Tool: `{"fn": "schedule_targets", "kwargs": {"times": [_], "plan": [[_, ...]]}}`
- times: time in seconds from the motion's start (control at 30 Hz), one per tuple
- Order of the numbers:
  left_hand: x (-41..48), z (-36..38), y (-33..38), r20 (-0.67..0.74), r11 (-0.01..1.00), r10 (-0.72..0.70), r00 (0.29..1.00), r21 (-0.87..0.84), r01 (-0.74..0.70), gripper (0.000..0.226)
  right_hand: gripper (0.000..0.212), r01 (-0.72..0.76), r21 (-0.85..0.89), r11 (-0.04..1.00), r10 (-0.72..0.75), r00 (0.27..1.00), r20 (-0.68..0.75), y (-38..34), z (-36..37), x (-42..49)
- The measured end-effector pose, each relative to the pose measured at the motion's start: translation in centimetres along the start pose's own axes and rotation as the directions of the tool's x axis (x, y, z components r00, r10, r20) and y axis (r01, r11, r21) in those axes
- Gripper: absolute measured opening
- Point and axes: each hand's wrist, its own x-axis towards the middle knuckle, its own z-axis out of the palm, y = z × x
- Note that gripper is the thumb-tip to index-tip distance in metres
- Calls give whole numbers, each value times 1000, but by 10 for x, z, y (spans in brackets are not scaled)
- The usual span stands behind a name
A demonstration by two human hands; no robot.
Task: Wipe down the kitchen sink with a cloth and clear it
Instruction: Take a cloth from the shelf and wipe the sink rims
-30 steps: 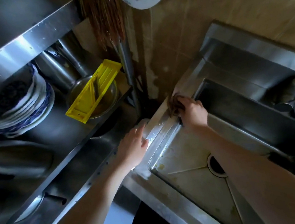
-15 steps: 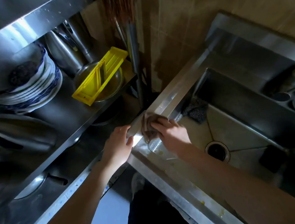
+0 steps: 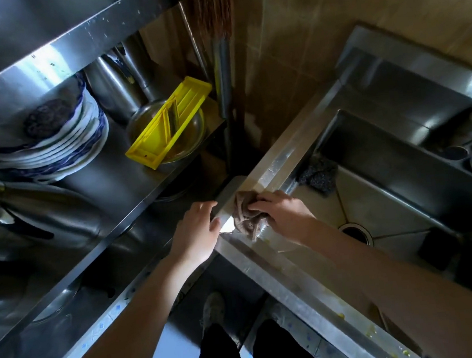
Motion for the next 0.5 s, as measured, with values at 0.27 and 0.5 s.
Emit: {"fn": "schedule_targets", "kwargs": {"times": [0.27, 0.5], "plan": [[10, -6, 0, 72, 996, 88, 994, 2, -88, 41, 27, -214, -49, 976, 214, 877, 430, -27, -28, 13], [13, -4, 0, 137, 981, 186, 973, 24, -191, 38, 25, -505, 56, 861, 442, 798, 410, -60, -20, -6]]}}
